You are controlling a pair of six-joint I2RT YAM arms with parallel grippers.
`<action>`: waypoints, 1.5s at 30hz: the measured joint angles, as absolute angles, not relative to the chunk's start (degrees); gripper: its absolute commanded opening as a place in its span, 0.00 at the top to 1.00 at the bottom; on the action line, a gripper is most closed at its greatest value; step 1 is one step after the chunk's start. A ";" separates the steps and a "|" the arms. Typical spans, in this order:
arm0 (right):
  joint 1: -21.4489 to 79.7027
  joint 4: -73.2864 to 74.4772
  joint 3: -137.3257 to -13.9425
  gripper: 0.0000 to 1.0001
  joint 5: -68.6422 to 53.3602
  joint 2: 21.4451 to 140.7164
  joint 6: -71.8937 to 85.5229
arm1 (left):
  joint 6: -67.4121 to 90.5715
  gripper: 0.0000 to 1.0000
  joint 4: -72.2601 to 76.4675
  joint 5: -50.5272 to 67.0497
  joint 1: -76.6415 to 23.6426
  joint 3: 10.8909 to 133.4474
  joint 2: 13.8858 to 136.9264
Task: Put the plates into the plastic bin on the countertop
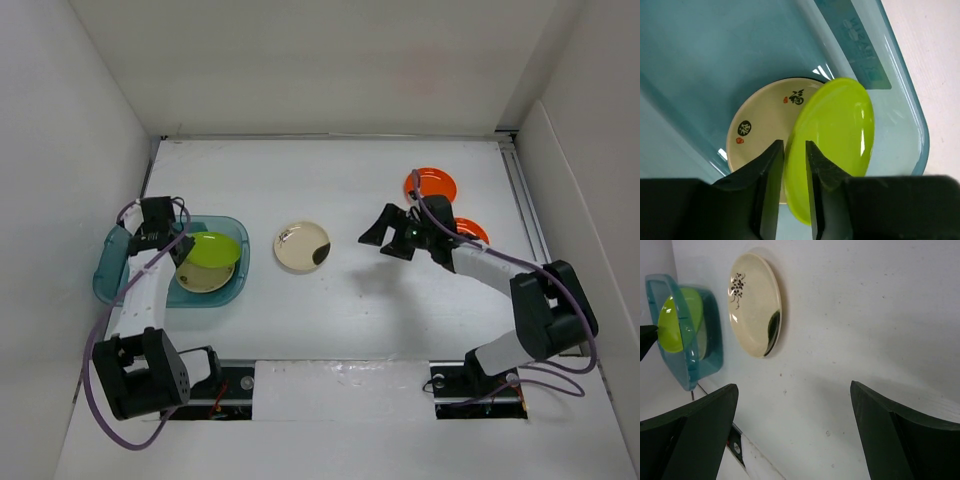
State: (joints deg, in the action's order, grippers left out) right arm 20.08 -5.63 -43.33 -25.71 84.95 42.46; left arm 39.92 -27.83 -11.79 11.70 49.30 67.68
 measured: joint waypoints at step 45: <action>37.45 4.58 -74.26 1.00 -18.74 103.42 47.40 | 25.63 0.00 -16.38 29.87 9.37 49.87 58.43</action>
State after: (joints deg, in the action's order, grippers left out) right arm 37.45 4.58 -74.26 -18.74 103.42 47.40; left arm 25.63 -16.38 29.87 9.37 49.87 58.43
